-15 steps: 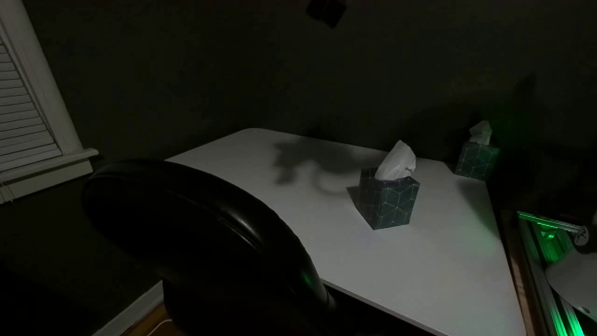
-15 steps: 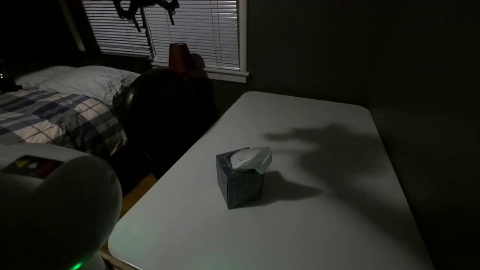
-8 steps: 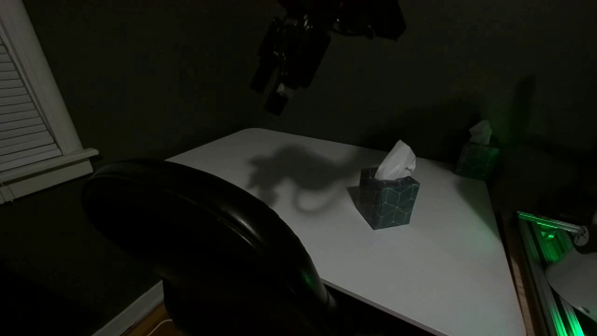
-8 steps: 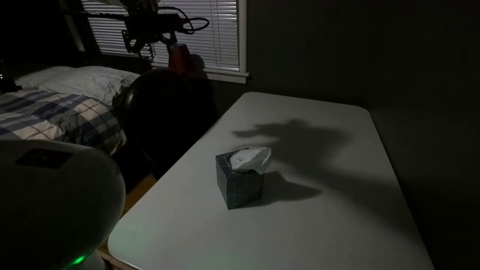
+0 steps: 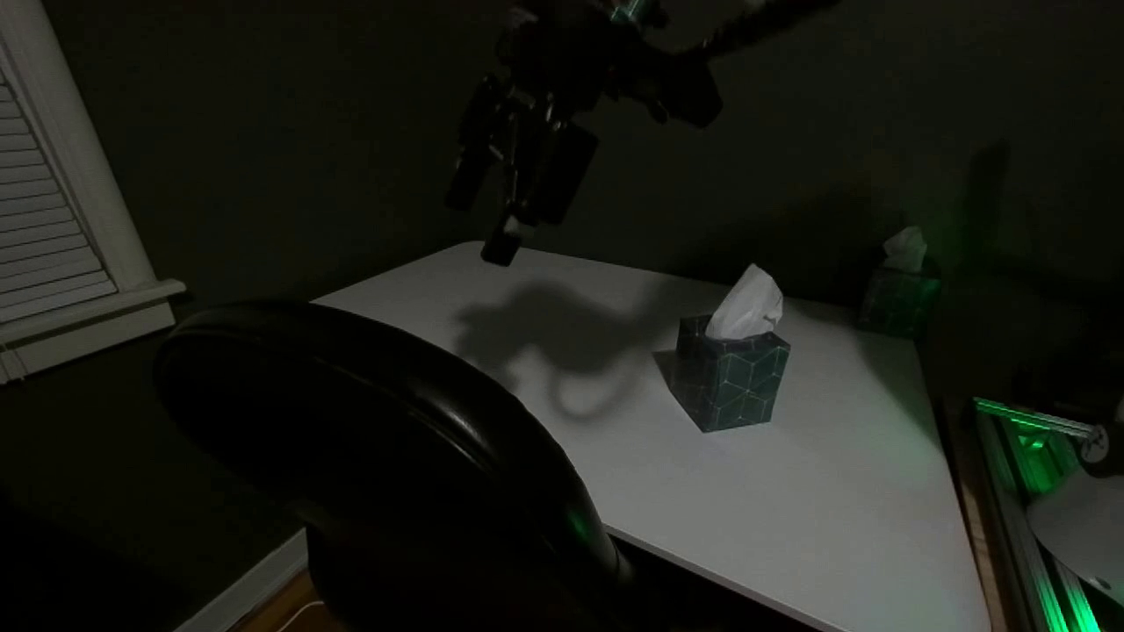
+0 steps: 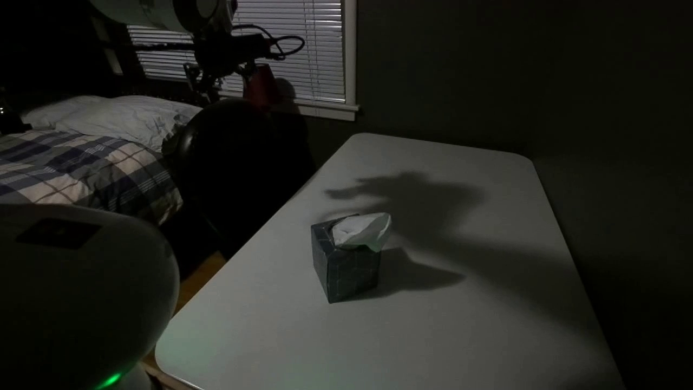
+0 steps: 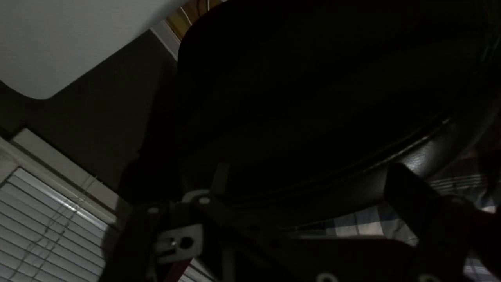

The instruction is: Push back the chair

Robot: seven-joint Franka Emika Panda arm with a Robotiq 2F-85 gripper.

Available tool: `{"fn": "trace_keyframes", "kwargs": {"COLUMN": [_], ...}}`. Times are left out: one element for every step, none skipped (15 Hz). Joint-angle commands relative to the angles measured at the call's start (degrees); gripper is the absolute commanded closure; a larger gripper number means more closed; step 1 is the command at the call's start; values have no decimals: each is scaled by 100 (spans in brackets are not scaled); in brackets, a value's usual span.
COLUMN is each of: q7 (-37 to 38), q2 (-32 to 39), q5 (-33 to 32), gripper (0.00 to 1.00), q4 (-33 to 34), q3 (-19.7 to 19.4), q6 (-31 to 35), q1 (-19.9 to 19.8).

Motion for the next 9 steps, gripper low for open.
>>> {"fn": "trace_keyframes", "kwargs": {"q7": [-596,-744,-842,-920,-973,-1054,-1071,-1224,-1263], "q2": [816,991,1153,1298,1419,1516,1594,1666,1729], "q5": [-242,-339,-581,-773,-1063,-1242,-1495,-1485,-1657], "gripper": [0,0,0,0,0,0,0,0,0], "q4": [250,302,341,390,424,459,486,517,544], "q3": [370,465,267,262,210,169,97,110,58], "q6": [803,1020,1145,1268,1327,1380,1395,1419,1394], "q1": [-203,-262,-85,-106,-115,-115,-105,-115,-104]}}
